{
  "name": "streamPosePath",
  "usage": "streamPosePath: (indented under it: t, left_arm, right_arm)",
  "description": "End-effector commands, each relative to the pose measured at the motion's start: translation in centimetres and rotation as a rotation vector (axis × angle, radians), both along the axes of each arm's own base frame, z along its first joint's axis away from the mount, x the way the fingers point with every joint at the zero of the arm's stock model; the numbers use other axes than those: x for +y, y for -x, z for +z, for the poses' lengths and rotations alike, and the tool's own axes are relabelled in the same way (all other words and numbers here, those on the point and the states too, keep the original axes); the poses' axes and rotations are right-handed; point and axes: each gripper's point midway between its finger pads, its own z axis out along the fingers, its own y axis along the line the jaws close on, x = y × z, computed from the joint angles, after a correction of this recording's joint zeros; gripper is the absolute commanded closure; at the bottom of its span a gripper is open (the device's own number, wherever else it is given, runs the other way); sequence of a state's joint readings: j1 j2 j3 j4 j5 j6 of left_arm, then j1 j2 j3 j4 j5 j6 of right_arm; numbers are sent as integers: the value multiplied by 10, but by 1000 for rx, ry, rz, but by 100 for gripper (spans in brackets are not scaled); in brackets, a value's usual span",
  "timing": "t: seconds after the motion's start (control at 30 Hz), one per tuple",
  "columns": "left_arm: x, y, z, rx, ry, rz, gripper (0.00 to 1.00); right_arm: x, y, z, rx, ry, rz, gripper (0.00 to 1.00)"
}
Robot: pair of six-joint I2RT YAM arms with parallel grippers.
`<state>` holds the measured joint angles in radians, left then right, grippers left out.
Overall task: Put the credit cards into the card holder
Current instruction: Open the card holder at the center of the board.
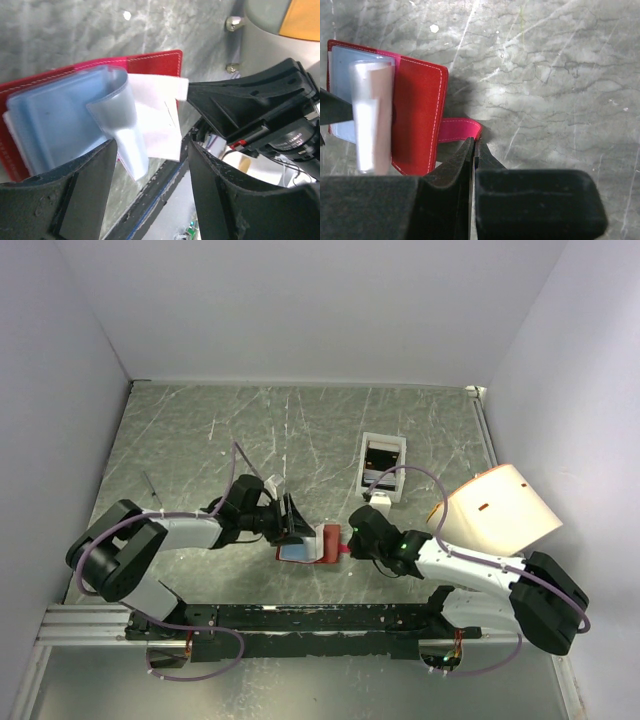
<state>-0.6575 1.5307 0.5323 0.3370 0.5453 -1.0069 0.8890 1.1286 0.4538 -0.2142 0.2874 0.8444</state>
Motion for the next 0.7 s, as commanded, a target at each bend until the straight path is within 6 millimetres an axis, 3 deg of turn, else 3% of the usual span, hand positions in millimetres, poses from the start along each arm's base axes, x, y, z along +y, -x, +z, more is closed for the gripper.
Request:
streamPosePath:
  t: [0.0,0.13,0.3,0.43,0.67]
  left_arm:
    - [-22,8,26,-26,145,-58,30]
    - [-30,5,30,-42,162,-72,34]
    - [-42,0,32,-54,184,-92,33]
    - [-49,-3,27,-53,164,-120,33]
    - [-59,-7,29,-70,177,-134,34]
  right_arm:
    - [12,-10,8,-48,-38,32,100]
    - [17,-13,14,-55,-52,30,98]
    - [9,-8,25,-61,-50,31,74]
    - [0,-6,40,-75,-26,36,61]
    - [7,4,69,-104,-91,116,58]
